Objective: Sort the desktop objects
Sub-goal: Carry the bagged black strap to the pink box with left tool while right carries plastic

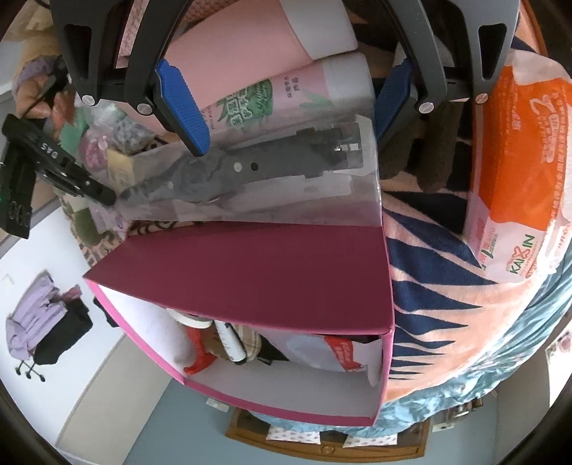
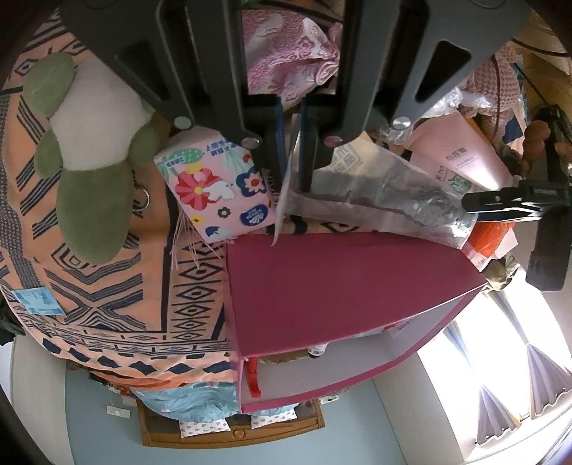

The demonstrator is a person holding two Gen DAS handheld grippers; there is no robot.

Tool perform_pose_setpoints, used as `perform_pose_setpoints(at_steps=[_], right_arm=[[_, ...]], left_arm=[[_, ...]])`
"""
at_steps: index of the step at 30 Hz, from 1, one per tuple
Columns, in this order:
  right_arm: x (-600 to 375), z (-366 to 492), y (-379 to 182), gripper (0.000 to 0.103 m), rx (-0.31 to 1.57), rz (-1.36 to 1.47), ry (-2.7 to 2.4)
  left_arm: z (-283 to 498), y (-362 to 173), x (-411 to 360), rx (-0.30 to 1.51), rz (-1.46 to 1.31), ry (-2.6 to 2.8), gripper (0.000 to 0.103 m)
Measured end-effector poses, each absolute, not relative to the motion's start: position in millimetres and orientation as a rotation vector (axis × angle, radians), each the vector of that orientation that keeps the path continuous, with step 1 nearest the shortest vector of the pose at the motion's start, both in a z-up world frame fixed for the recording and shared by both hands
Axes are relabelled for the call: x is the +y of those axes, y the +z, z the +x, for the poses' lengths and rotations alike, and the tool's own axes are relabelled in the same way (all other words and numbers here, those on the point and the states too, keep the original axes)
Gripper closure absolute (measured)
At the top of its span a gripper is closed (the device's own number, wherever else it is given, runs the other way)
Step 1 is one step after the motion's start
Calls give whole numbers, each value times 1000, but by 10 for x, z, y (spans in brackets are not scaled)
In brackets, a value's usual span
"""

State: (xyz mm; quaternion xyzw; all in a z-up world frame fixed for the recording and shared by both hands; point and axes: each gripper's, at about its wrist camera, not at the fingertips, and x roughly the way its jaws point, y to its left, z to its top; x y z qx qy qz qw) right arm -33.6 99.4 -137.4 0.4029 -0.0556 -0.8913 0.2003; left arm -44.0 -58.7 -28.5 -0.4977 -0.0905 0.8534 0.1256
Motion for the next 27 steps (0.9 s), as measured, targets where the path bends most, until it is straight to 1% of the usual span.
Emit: perform_pose_setpoints(at_steps=[8,13,16,27], right_arm=[[1021,-296,-1277,94,-210,1064,-2474],[986,-241,-1151,96,-193,1011,-2479],[963,-214,-1097,96,-182,989,-2476],[892,-144,-925,96,-135,929,-2472]], left_arm=[[-349,-133,-562,-243,-1380,2533,17],[-307,-58,-541,-241,-1347,2533,18],[-297,-44,-520,-233,-1340,2531,21],[-217,33,-457,-221,-1301,2525,25]])
